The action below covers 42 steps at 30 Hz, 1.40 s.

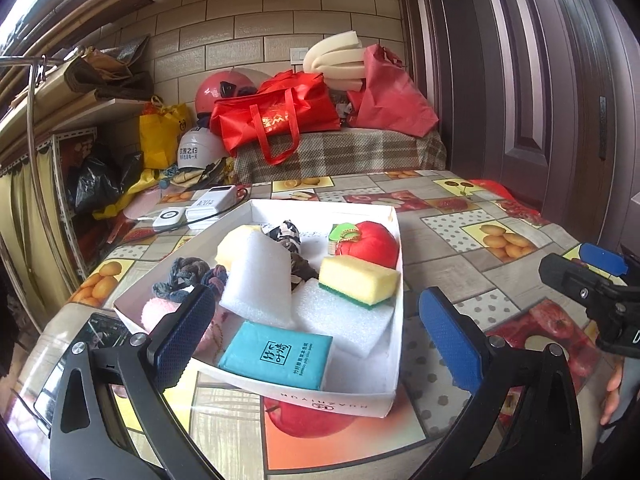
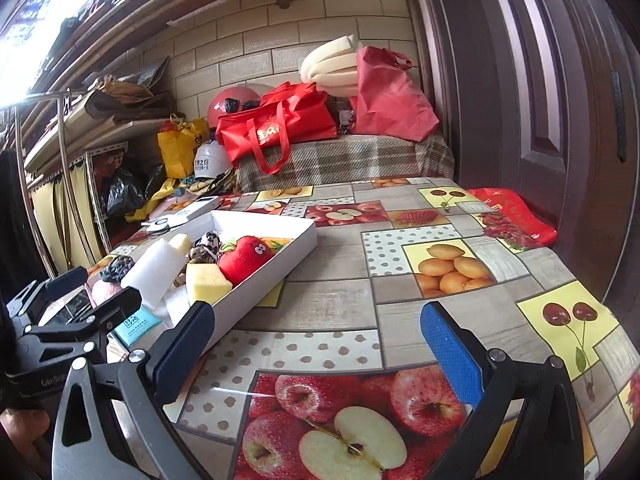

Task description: Organize soft objects

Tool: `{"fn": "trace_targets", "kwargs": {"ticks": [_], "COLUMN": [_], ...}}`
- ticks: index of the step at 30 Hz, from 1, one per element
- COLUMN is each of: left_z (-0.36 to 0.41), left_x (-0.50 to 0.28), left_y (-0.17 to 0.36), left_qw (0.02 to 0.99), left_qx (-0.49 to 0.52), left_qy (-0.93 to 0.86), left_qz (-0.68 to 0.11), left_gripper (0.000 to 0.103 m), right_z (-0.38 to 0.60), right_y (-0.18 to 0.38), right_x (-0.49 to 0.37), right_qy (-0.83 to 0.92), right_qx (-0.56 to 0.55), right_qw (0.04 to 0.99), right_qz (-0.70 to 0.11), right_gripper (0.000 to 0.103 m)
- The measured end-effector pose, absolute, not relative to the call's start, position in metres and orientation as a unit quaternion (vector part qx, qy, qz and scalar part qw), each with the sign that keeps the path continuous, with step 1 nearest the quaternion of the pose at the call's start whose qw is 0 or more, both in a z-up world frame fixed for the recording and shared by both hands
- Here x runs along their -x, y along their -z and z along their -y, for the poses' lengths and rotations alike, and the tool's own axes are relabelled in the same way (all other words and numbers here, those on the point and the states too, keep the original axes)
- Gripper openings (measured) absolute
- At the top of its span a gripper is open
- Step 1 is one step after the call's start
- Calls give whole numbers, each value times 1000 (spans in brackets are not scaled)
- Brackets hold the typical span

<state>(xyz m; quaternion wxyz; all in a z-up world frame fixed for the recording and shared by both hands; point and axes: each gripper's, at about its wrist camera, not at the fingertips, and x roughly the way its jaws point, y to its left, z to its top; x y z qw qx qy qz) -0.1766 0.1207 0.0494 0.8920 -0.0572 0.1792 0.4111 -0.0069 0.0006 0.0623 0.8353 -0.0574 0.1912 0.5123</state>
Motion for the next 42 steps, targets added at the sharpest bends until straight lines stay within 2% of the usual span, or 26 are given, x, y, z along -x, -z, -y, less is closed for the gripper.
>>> {"fn": "trace_targets", "kwargs": {"ticks": [3, 6, 11, 15, 22, 42], "left_z": [-108, -100, -102, -110, -102, -117], "left_x": [174, 175, 175, 174, 165, 169], "left_y": [-52, -54, -48, -41, -40, -34], "left_qw": [894, 892, 828, 844, 847, 841], "left_qx": [41, 42, 57, 97, 69, 108], "left_qy": [-410, -416, -514, -470, -464, -460], "left_qz": [-176, -174, -218, -240, -251, -265], "left_gripper": [103, 103, 103, 103, 103, 103], "right_z": [20, 46, 78, 75, 75, 75], "right_y": [-66, -73, -77, -77, -74, -73], "right_x": [3, 11, 27, 20, 15, 14], "right_qy": [-511, -509, -434, -418, -428, -427], "right_qx": [29, 2, 3, 15, 13, 16], "right_qw": [838, 846, 895, 900, 893, 892], "right_qz": [-192, -158, -104, -124, -137, -146], "right_gripper": [103, 103, 103, 103, 103, 103]}}
